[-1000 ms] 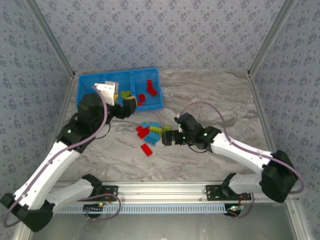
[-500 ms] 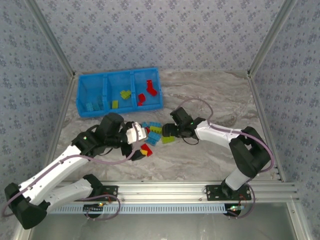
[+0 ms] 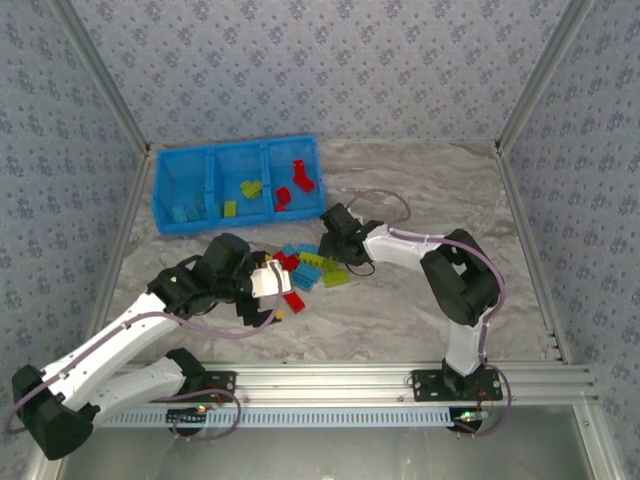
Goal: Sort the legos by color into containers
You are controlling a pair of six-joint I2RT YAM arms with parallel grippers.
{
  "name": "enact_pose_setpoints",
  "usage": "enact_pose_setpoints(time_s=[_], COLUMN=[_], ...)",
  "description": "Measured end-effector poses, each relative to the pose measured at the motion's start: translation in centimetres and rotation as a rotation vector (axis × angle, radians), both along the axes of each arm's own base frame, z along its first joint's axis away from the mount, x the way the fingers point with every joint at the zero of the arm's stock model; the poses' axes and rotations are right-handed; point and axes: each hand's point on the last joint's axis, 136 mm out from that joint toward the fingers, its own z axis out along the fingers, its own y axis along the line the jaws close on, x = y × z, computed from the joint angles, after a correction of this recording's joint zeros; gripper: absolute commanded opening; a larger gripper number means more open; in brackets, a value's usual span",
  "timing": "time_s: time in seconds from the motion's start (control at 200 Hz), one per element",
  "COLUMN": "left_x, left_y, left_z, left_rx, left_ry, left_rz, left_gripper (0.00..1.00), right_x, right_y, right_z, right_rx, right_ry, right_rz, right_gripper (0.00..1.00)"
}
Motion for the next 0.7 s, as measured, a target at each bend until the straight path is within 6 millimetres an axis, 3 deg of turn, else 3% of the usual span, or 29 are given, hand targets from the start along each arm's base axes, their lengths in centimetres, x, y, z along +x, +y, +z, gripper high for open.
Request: enact_pose_setpoints(time_s=[0.23,0.38,0.45,0.55,0.625,0.7], left_x=[0.4,1.0,2.4,5.1,7.3,9.3], left_y=[0.3,0.6,1.0,2.4,4.5,7.0], left_z=[-0.1,-0.1,0.3,2.1,4.0,6.3], left_rx=[0.016,0.028,0.016,-0.057,-0.141,-0.246], left_ry=[-0.013,-0.036,-0.071,-0.109,-0.121,-0.134], left_rz=[0.018,0.052,0.144,0.348,0.533,0.7], left_gripper=[0.99,0.99,0.99,0.98,0.96,0.95], right_x=[-0.4,-1.2,-1.2,-2.1,-3.5,-3.2], right_y=[-0.6,-1.8,-1.3,1.6,4.0,5.3], right_z=[0.0,1.6,4.4,11.4,16.3,19.5], right_rx=[-0.008,-0.013,0.0,0.07,0.163,0.233], right_ry=[0.011,-0.03,-0.131,-0.405,-0.586,-0.69], right_rz=[-0.039,-0.04,0.018,0.187,0.312,0.386], right_gripper=[0.26,0.21,0.19,0.19,0.19,0.19])
